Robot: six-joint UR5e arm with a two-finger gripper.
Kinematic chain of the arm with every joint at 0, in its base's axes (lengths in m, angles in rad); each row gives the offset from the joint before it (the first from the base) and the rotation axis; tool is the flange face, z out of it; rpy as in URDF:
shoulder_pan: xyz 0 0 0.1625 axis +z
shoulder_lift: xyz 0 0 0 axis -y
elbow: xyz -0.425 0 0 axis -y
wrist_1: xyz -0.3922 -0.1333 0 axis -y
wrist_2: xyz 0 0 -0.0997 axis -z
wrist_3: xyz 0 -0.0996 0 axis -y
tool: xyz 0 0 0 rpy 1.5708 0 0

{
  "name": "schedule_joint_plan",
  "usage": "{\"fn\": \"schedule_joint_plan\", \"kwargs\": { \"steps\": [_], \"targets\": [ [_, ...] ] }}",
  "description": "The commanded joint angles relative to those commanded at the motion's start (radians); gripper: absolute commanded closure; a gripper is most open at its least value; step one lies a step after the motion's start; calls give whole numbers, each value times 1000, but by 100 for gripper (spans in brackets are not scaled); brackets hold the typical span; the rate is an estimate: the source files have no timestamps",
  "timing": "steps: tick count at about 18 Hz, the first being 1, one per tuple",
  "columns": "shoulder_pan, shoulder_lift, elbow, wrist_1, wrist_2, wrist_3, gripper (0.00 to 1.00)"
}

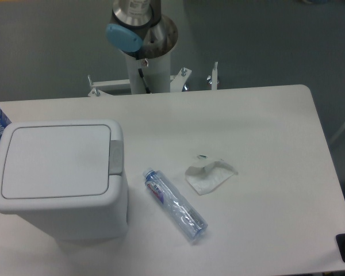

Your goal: Open the trash can

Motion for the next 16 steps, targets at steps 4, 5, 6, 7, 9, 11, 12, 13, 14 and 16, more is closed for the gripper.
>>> {"fn": "schedule_joint_plan", "kwargs": {
  "steps": [4, 5, 6, 7, 9, 11, 12, 13, 14, 16],
  "targets": [
    [-8, -3, 5, 0, -3, -12, 0],
    [-9, -6, 3, 0, -2, -24, 0],
    [-17, -6, -8, 6, -2, -37, 0],
    [-21, -12, 0, 20, -2, -75, 0],
    [-37, -17, -2, 26, -3, -199, 0],
    [-78, -18, -3, 28, -2, -250, 0],
    [-93, -15, -3, 26, -5, -268, 0],
    [-113, -14, -5, 26, -5, -308, 0],
    [-139, -14, -6, 26, -5, -371, 0],
    [-179, -18, -9, 26, -5, -467, 0]
  ]
}}
